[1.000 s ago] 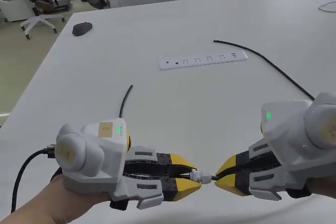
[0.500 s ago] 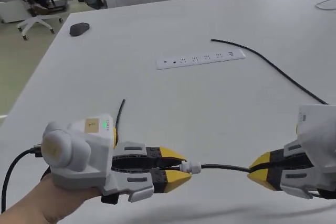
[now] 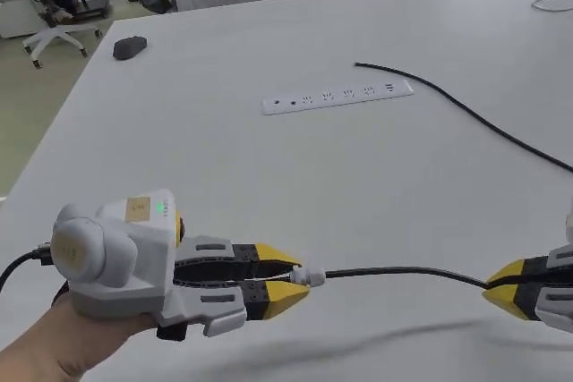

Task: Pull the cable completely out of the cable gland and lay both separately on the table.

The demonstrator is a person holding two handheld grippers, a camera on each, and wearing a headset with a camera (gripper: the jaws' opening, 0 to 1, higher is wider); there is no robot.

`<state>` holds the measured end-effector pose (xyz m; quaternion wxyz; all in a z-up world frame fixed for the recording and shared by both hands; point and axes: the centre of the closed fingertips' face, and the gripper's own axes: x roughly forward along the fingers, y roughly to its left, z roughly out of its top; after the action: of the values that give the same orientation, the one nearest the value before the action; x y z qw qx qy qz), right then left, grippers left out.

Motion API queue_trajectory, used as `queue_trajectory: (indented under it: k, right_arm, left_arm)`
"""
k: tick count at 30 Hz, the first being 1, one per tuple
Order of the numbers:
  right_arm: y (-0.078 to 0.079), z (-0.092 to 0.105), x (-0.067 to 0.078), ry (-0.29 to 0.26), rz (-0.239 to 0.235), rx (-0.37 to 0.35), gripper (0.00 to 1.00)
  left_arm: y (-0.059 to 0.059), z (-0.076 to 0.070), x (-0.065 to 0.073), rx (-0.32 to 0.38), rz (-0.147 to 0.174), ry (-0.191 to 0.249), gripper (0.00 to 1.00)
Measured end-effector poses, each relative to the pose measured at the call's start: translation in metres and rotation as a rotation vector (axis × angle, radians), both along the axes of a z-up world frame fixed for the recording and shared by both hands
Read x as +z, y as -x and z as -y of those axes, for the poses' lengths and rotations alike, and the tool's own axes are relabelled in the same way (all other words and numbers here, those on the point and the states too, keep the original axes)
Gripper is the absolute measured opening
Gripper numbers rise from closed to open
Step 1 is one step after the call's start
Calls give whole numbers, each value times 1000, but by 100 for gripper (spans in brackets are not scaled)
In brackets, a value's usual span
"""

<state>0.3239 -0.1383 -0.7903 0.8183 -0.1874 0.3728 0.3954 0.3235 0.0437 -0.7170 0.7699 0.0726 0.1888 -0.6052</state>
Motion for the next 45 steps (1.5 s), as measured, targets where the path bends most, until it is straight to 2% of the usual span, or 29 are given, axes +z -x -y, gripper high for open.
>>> queue_trajectory:
  k: [3, 6, 9, 10, 11, 13, 14, 15, 16, 17, 18, 19, 21, 23, 24, 25, 26, 27, 29, 32, 33, 35, 36, 37, 38, 40, 45]
  right_arm:
    - [1, 5, -5, 9, -13, -11, 0]
    - [5, 5, -8, 2, -62, -15, 0]
    - [1, 3, -4, 6, -43, -5, 2]
    - [0, 3, -3, 14, -42, -6, 7]
    - [-4, 3, 1, 28, -13, 0, 14]
    - [-6, -3, 11, 2, -11, 7, 17]
    - [-8, -11, 19, -35, 10, 30, 17]
    - [-10, -19, 29, -77, 3, 21, 19]
    - [-13, -25, 36, -102, 17, 23, 21]
    - [-14, -39, 50, -152, 32, 46, 21]
    - [-14, -49, 57, -179, 31, 60, 20]
    - [-15, -64, 69, -213, 54, 88, 19]
    - [-12, -84, 78, -236, 57, 136, 17]
    - [-9, -106, 83, -229, 78, 201, 17]
    - [-7, -114, 82, -217, 72, 226, 17]
    - [-8, -124, 81, -207, 97, 258, 18]
    - [-5, -130, 79, -205, 90, 281, 16]
    - [-1, -137, 74, -202, 57, 302, 15]
    - [-1, -147, 69, -189, 70, 329, 15]
    - [-1, -154, 60, -139, 83, 381, 14]
    - [1, -156, 57, -137, 66, 386, 12]
    - [1, -160, 55, -144, 70, 385, 11]
    - [2, -162, 54, -147, 58, 391, 7]
    - [2, -162, 55, -148, 67, 388, 3]
    - [-2, -160, 55, -127, 101, 393, 0]
    - [0, -160, 55, -132, 84, 396, 0]
    - [-1, -155, 54, -123, 82, 373, 0]
  left_arm:
    - [1, -1, -3, 2, -6, -10, 15]
    - [1, -1, -4, 0, -6, -16, 15]
    - [-2, -3, -5, 17, -11, -15, 15]
    - [-4, -4, -5, 21, -13, -13, 15]
    - [-5, -5, -5, 23, -11, -12, 15]
    - [-6, -6, -5, 24, -8, -15, 15]
    - [-6, -6, -4, 23, -5, -14, 15]
    - [-6, -5, -5, 17, 1, -16, 15]
    - [-5, -5, -5, 15, 3, -19, 15]
    - [-5, -4, -5, 12, 3, -19, 15]
    - [-4, -4, -5, 10, 4, -19, 15]
    - [-4, -3, -5, 11, 5, -18, 15]
    - [-4, -2, -5, 9, 5, -16, 15]
    - [-4, -1, -4, 6, 6, -13, 15]
    - [-3, 0, -3, 5, 7, -13, 15]
    - [-3, 0, -3, 3, 8, -13, 15]
    - [-2, 1, -2, -1, 11, -15, 15]
    - [-2, 1, -2, -2, 13, -16, 15]
    - [-2, 1, -2, -5, 16, -16, 15]
    - [-2, 1, 0, -7, 20, -11, 15]
    - [-2, 2, 2, -9, 24, -7, 15]
    - [-3, 2, 4, -7, 28, -2, 15]
    - [-3, 2, 4, -7, 30, -3, 15]
    - [-3, 2, 4, -8, 30, -4, 15]
    - [-3, 2, 3, -10, 30, -6, 15]
    - [-3, 2, 2, -9, 29, -5, 15]
    - [-4, 4, 2, -9, 34, -4, 15]
